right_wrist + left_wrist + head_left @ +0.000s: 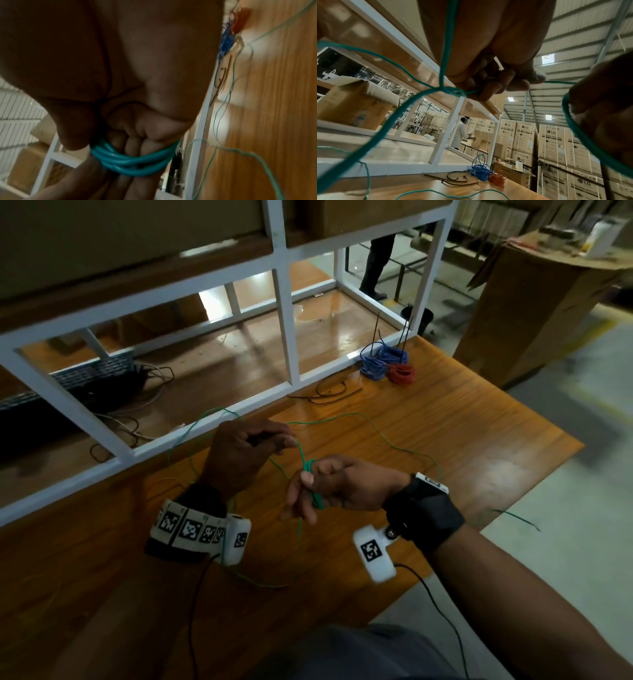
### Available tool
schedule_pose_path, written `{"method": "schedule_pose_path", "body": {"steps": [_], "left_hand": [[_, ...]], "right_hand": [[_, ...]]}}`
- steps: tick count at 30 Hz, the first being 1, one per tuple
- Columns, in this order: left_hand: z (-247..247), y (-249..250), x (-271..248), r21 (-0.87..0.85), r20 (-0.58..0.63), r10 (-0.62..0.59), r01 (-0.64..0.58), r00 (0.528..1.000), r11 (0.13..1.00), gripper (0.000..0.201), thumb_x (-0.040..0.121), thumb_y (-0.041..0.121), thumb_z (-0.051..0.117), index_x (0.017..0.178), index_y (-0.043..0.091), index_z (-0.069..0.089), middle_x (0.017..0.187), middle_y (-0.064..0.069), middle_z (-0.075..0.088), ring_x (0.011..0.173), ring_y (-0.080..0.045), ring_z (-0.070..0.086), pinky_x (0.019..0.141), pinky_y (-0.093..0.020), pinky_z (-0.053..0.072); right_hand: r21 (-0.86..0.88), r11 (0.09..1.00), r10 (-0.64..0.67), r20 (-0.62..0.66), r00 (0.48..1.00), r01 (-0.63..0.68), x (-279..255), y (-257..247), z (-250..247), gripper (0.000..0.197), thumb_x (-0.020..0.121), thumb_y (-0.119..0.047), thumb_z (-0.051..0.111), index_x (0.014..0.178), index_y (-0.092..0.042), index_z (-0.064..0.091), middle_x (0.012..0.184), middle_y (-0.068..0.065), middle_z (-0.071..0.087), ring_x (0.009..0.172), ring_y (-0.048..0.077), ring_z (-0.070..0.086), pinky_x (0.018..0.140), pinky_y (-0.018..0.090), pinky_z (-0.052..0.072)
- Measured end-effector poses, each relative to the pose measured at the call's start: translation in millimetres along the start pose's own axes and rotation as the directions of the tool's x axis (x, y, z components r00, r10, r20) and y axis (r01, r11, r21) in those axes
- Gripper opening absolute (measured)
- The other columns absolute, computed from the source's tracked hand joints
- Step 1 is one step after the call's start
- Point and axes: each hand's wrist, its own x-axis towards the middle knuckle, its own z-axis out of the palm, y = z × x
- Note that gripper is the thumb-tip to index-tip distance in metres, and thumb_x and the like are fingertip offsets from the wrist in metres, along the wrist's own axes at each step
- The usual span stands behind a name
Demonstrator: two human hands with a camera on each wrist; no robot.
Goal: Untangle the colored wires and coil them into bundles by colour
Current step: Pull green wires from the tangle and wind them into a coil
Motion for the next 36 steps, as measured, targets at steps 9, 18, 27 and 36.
{"method": "schedule_pose_path", "body": {"steps": [9,18,27,36], "left_hand": [[28.6,-19.1,-16.7,-0.044,0.033,-0.146,0.147,0.989,0.988,0.013,0.091,0.020,0.068,0.087,0.032,0.073,0.068,-0.004,0.070,0.059,-0.022,0.064,0.054,-0.032,0.053],[22.6,-15.0,-34.0,0.181,0.002,-0.115,0.113,0.993,0.977,0.011,0.093,0.033,0.063,0.090,0.028,0.072,0.063,0.002,0.068,0.057,-0.015,0.065,0.058,-0.034,0.054],[-8.4,0.3,-15.0,0.442,0.032,0.102,-0.106,0.994,0.891,0.013,0.091,0.021,0.069,0.099,0.015,0.077,0.093,0.014,0.069,0.088,0.015,0.055,0.076,0.005,0.035],[3.9,8.1,0.8,0.149,0.170,0.214,-0.240,0.962,0.959,0.018,0.092,0.028,0.063,0.093,0.017,0.076,0.089,0.029,0.069,0.080,0.003,0.067,0.069,-0.014,0.049]], "right_hand": [[0.685,0.476,-0.529,-0.278,0.802,0.551,6.9,-70.7,11.3,0.028,0.103,-0.014,0.046,0.103,0.006,0.065,0.102,0.022,0.074,0.123,0.034,0.064,0.113,0.046,0.045],[-0.729,0.650,-0.588,-0.661,0.466,-0.214,26.0,-49.0,-22.6,0.030,0.109,-0.024,0.043,0.107,-0.015,0.072,0.121,0.009,0.072,0.110,0.018,0.066,0.090,0.029,0.051],[-0.698,0.638,0.025,-0.404,0.914,-0.325,2.9,-38.9,-20.9,0.064,0.109,-0.052,0.029,0.089,-0.009,0.072,0.073,-0.001,0.074,0.076,0.014,0.070,0.086,0.037,0.054],[0.389,0.915,-0.132,0.036,0.991,0.108,-3.0,-22.0,1.7,0.032,0.104,-0.034,0.049,0.090,-0.012,0.068,0.060,-0.001,0.062,0.084,0.021,0.068,0.089,0.034,0.045]]}}
